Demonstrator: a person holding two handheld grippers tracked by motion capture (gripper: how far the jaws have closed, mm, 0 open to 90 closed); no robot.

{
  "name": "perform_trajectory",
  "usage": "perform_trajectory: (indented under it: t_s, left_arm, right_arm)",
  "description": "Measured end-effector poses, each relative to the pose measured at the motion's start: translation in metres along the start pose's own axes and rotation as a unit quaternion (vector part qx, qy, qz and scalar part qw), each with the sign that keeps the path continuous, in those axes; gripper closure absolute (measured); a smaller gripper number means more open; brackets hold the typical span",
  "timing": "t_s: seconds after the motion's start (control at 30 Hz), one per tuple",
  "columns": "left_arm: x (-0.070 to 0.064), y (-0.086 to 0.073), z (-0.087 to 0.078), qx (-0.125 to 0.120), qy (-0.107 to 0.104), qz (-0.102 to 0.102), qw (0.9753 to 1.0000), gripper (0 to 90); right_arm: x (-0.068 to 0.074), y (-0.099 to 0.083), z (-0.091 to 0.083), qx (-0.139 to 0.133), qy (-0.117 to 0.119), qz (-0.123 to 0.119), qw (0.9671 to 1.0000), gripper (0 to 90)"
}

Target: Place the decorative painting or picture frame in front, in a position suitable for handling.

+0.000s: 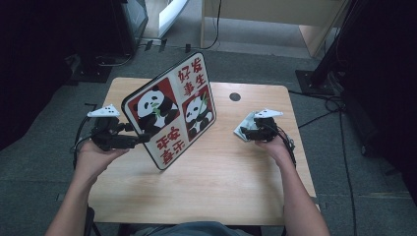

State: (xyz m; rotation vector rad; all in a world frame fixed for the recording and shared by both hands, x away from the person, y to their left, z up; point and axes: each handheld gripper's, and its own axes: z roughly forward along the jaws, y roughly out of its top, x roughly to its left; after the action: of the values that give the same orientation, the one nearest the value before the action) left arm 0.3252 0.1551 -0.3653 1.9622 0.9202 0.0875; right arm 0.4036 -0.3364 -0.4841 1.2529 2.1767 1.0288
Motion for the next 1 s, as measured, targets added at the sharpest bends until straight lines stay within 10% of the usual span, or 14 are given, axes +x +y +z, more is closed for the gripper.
perform_trajectory:
  t_s: [1.0]
  left_arm:
    - [0.007, -0.035, 0.014, 0.008, 0.009, 0.0, 0.9999, 52.2]
  right_arm:
    - [-0.029, -0.006, 0.011, 0.036, -0.015, 0.045, 0.9982, 33.0]
